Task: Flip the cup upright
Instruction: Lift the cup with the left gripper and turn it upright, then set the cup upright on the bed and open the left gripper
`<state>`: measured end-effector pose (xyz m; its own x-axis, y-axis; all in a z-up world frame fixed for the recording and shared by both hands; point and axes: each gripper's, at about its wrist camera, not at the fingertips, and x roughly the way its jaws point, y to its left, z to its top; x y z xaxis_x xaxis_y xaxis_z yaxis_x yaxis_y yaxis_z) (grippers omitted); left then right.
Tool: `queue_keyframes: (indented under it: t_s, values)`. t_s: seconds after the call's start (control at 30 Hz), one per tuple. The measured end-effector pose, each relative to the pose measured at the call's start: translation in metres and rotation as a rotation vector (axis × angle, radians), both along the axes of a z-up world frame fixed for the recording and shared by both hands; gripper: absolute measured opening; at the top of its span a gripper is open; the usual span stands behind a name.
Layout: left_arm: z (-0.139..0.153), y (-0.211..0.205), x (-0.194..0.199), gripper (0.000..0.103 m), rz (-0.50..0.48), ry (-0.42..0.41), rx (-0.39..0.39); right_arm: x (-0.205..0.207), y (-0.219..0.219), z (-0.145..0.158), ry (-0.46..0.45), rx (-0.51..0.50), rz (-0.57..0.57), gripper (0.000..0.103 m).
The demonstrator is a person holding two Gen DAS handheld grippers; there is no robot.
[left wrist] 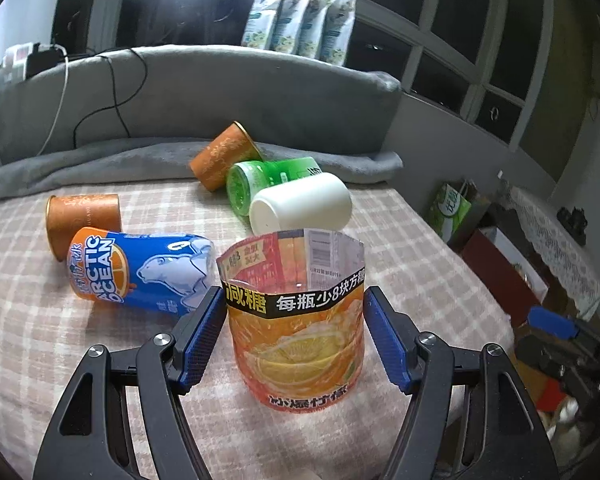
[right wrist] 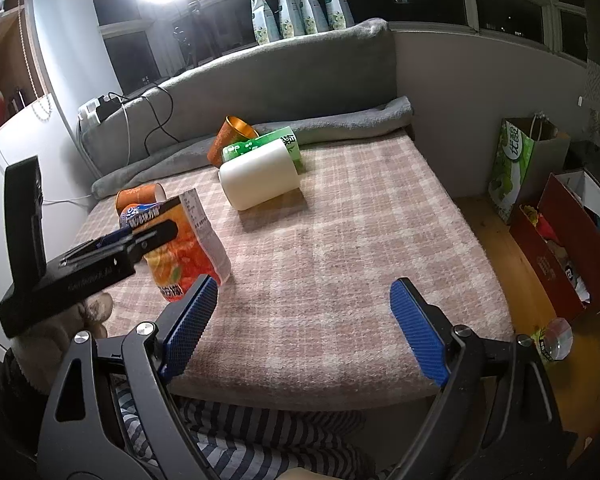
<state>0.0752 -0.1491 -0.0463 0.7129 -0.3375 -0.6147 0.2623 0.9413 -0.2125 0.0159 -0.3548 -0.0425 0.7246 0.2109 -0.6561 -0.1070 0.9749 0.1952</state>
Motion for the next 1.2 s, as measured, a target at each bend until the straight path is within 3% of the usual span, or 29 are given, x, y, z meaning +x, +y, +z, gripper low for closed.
queue_keyframes:
  t_s: [0.47, 0.73, 1.0, 1.2]
  values:
    - [-0.004, -0.007, -0.02, 0.074, -0.107, 0.07, -0.006, -0.005, 0.01, 0.005, -0.026, -0.007, 0.017, 0.091]
    - [0.001, -0.002, -0.039, 0.075, -0.124, 0.043, -0.009, -0.006, 0.02, 0.013, -0.077, -0.005, 0.02, 0.091]
    - [0.03, 0.028, -0.064, 0.075, -0.015, -0.116, -0.015, -0.007, 0.034, 0.025, -0.184, -0.073, -0.009, 0.091]
    - [0.054, 0.053, -0.079, 0.078, 0.098, -0.253, 0.032, -0.01, 0.048, 0.032, -0.284, -0.136, -0.03, 0.1]
